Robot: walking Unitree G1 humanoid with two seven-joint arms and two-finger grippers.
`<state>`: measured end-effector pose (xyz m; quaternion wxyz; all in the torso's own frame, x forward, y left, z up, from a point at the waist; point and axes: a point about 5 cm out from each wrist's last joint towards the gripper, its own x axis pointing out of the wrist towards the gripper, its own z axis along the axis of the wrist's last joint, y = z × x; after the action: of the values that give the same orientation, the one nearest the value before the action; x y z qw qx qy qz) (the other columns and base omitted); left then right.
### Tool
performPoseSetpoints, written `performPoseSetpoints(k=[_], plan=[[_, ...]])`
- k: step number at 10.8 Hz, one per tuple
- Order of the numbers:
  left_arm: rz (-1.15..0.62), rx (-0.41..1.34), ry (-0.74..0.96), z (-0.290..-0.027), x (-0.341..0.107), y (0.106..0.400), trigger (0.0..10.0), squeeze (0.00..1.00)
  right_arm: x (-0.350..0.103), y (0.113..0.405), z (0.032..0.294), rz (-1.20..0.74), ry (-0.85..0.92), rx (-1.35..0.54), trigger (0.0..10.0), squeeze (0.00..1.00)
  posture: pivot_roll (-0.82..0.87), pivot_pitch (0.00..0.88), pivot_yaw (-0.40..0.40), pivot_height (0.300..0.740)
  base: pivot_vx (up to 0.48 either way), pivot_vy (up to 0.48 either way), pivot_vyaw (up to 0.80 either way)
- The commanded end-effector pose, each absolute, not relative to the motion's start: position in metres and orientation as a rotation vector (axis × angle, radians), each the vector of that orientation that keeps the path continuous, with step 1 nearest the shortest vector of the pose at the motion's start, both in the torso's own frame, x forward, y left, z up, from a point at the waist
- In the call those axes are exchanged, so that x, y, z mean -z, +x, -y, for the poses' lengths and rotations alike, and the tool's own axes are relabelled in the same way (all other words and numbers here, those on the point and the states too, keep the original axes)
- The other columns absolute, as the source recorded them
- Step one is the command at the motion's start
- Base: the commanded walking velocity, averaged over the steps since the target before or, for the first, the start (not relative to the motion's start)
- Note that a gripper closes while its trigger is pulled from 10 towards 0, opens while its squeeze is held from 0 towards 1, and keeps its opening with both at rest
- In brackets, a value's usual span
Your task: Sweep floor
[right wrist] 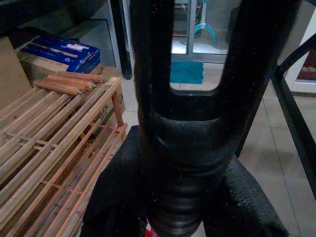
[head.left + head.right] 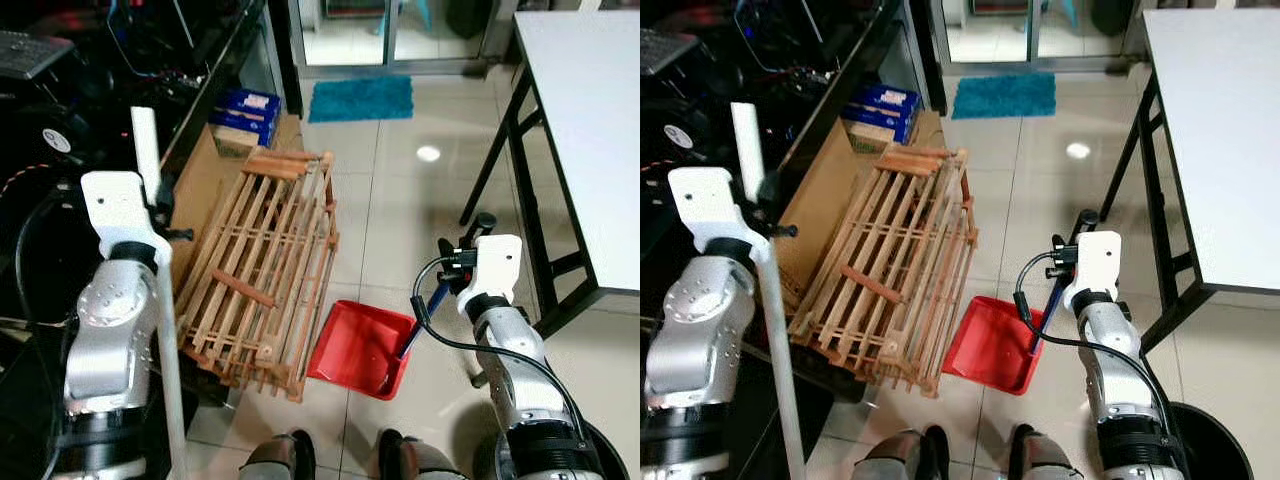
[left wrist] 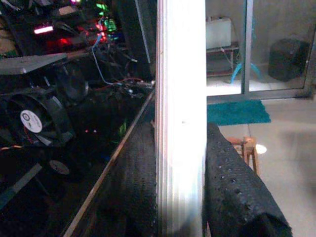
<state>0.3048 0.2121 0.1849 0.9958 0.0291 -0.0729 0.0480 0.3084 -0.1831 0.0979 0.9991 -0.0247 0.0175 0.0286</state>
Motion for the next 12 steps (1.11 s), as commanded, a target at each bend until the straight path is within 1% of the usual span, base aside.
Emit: performPoseSetpoints(k=[1, 3, 7, 12], plan=[[0.153, -0.134, 0.038, -0.2144, -0.1874, 0.3014, 0.0, 0.0, -0.1104, 0.3134, 0.178, 0.031, -0.028, -0.079, 10.0, 0.0, -0.12, 0.08, 0.115, 0.74, 0.0, 0.0, 0.0], [0.134, -0.129, 0.026, -0.211, -0.1858, 0.3022, 0.0, 0.0, -0.1108, 0.3134, 0.1799, 0.032, -0.033, -0.076, 10.0, 0.0, -0.12, 0.08, 0.114, 0.74, 0.0, 0.0, 0.0], [0.109, -0.141, 0.009, -0.2122, -0.1827, 0.3013, 0.0, 0.0, -0.111, 0.3126, 0.1829, 0.03, -0.039, -0.072, 10.0, 0.0, -0.13, 0.088, 0.112, 0.74, 0.0, 0.0, 0.0], [0.09, -0.136, 0.003, -0.2117, -0.1804, 0.3032, 0.0, 0.0, -0.111, 0.3132, 0.1855, 0.029, -0.04, -0.061, 10.0, 0.0, -0.13, 0.088, 0.114, 0.74, -0.331, 0.0, 0.0]])
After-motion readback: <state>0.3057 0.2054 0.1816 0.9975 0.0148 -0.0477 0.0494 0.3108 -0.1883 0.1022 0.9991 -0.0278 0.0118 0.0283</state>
